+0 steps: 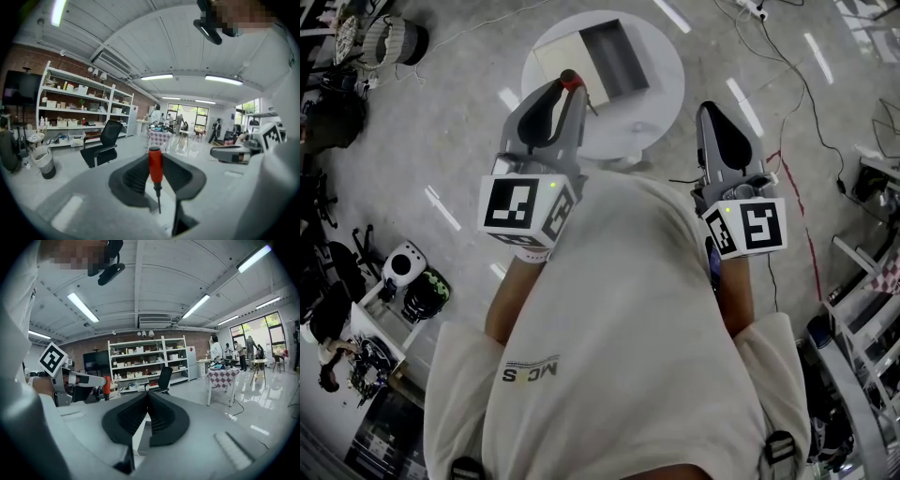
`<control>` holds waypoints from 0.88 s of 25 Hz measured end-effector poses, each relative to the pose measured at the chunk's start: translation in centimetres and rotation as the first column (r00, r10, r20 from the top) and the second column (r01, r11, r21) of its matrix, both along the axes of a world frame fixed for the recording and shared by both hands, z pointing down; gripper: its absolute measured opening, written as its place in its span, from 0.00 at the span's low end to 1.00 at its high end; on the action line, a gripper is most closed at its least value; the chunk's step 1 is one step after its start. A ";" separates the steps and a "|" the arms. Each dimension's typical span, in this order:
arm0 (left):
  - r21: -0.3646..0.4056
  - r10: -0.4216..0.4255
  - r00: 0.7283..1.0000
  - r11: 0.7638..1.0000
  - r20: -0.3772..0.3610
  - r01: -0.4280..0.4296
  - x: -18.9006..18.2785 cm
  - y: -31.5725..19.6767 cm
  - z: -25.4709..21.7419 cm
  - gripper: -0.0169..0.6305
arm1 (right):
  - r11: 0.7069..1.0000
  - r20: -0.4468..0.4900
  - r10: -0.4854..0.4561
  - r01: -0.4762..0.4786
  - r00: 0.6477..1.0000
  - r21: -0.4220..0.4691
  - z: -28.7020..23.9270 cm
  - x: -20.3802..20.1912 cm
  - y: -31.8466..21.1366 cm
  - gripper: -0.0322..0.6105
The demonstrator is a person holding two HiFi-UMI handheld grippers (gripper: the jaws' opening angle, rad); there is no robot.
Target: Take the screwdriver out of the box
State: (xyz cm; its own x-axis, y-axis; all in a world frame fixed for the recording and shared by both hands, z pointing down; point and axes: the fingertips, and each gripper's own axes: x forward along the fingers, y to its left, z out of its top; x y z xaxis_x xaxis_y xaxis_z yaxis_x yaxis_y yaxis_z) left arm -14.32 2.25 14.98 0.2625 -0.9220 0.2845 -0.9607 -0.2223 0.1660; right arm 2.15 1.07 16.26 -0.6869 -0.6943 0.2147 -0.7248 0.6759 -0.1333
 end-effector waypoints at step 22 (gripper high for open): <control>0.010 0.081 0.997 0.997 -0.004 -0.081 1.9 0.4 1.4 0.16 | 0.996 0.021 -0.058 0.059 0.998 -0.061 0.4 1.5 -0.6 0.05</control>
State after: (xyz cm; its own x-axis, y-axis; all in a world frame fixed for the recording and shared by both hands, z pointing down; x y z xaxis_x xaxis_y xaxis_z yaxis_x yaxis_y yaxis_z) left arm -12.38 2.63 16.34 0.3379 -0.9003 0.2744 -0.9387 -0.3013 0.1674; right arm 3.69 0.48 16.65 -0.7305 -0.6387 0.2417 -0.6811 0.7072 -0.1897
